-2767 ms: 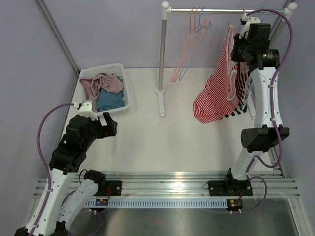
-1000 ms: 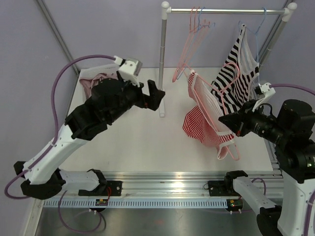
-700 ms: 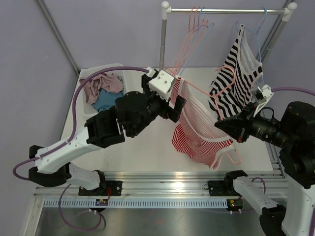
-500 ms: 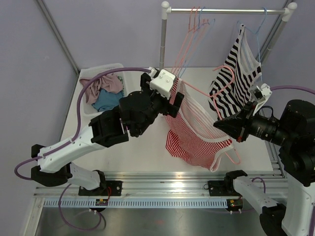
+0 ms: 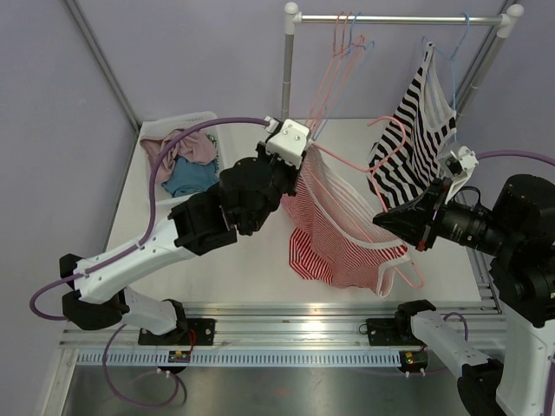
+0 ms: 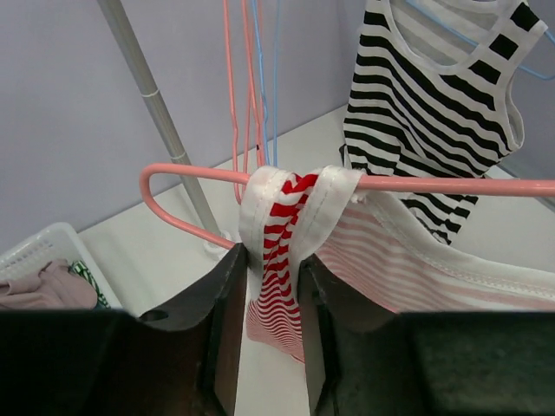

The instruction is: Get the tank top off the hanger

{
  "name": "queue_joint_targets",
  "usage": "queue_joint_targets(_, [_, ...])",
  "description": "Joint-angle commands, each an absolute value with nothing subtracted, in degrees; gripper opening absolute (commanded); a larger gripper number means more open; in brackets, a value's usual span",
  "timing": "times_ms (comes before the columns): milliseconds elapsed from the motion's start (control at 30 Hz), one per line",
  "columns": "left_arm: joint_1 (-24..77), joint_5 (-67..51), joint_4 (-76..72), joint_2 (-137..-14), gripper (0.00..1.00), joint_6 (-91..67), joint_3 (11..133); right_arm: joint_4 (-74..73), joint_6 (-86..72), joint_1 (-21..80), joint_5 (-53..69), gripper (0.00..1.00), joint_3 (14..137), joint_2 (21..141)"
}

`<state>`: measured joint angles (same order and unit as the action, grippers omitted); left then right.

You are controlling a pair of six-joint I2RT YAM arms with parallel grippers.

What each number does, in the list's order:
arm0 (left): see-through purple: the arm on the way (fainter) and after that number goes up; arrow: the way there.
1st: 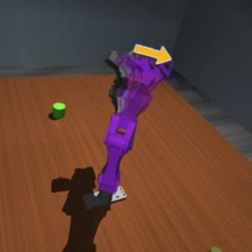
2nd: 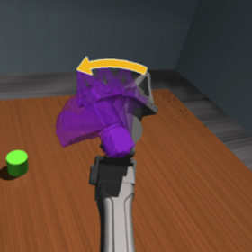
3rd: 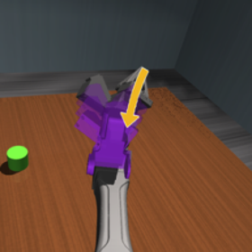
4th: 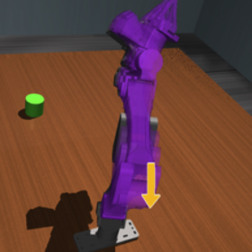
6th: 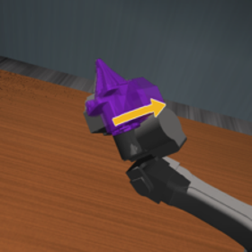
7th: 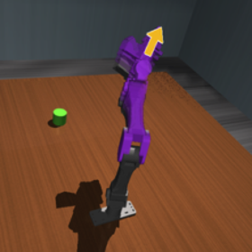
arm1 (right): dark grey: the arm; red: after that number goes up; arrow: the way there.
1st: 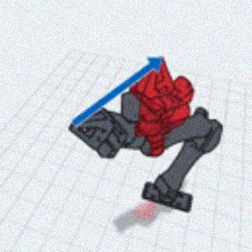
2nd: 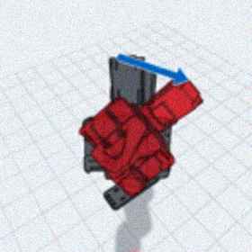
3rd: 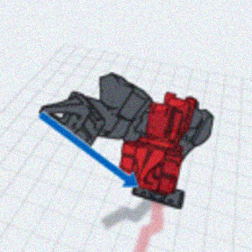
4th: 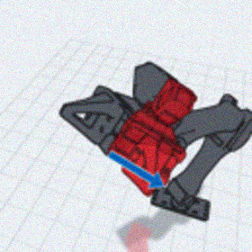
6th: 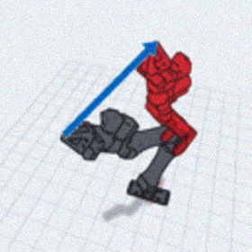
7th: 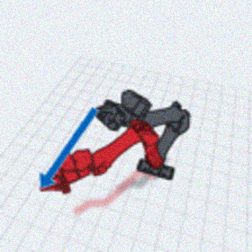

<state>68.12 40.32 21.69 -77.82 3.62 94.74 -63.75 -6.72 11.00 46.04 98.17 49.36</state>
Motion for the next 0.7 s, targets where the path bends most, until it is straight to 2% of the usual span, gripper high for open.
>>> queue_joint_targets(0, [67.0, 42.1, 17.8, -75.6, 0.14, 3.1, 92.8, -59.3, -6.5, 11.5, 46.6, 0.0, 97.4, 48.9])
queue_joint_targets(67, [66.2, 43.1, 18.1, -75.0, 0.01, 2.6, 92.2, -58.9, -6.2, 11.5, 46.6, 0.0, 96.5, 48.7])
queue_joint_targets(233, [61.1, 46.4, 21.1, -72.5, 0.0, -4.5, 90.9, -56.5, -4.4, 11.5, 51.8, 0.0, 91.3, 47.3])
queue_joint_targets(300, [55.8, 46.4, 24.8, -71.2, 0.0, -11.1, 90.4, -55.7, -3.8, 11.5, 54.9, 0.0, 88.7, 46.9])
queue_joint_targets(500, [41.0, 38.8, 32.1, -66.0, 0.0, -24.3, 87.2, -48.1, -4.1, 11.5, 66.6, 0.0, 82.7, 46.3])
queue_joint_targets(567, [39.1, 36.1, 33.3, -65.0, 0.0, -25.2, 86.7, -41.9, -7.1, 11.5, 68.3, 0.0, 79.5, 45.4])
queue_joint_targets(667, [39.0, 31.9, 34.4, -64.0, 0.0, -25.6, 86.1, -24.9, -17.8, 11.5, 66.9, 0.0, 72.4, 43.3])
